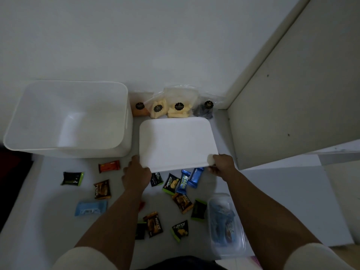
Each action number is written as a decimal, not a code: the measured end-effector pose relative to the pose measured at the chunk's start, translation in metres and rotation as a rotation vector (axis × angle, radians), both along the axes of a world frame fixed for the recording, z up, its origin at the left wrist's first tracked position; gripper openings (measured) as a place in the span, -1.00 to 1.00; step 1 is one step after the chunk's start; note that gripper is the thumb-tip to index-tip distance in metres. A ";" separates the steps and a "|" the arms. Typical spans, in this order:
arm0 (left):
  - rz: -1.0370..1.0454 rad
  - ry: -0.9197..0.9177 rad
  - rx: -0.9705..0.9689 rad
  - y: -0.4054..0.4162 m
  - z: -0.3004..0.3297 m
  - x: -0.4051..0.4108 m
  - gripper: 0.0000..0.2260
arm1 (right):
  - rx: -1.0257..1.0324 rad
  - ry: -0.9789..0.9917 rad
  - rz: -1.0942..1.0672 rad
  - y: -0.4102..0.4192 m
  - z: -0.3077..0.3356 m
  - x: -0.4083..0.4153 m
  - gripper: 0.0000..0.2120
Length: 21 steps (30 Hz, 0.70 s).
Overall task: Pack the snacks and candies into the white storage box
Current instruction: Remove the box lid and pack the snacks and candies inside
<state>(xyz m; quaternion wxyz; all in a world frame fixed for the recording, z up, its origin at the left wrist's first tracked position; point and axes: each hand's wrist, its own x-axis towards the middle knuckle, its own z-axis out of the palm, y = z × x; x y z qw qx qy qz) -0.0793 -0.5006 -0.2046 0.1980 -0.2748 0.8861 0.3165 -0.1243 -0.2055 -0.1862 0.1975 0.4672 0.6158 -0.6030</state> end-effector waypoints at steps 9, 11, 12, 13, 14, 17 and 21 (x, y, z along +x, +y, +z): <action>0.086 0.130 0.088 0.004 -0.015 0.009 -0.40 | -0.204 -0.029 -0.185 0.004 -0.013 0.018 -0.85; 0.080 0.158 0.101 0.001 -0.020 0.011 -0.44 | -0.175 -0.028 -0.160 0.001 -0.016 0.022 -0.84; 0.077 0.166 0.101 0.000 -0.022 0.012 -0.46 | -0.141 -0.037 -0.151 0.000 -0.018 0.023 -0.87; 0.069 0.172 0.094 0.000 -0.024 0.014 -0.48 | -0.105 -0.045 -0.144 -0.002 -0.020 0.025 -0.90; 0.061 0.175 0.080 0.000 -0.025 0.015 -0.50 | -0.065 -0.047 -0.127 -0.005 -0.022 0.026 -0.92; 0.028 0.162 0.036 0.001 -0.025 0.018 -0.50 | 0.078 -0.052 0.025 -0.009 -0.024 0.028 -0.87; -0.015 0.165 0.042 -0.002 -0.030 0.024 -0.49 | 0.276 0.008 0.179 -0.020 -0.028 0.033 -0.65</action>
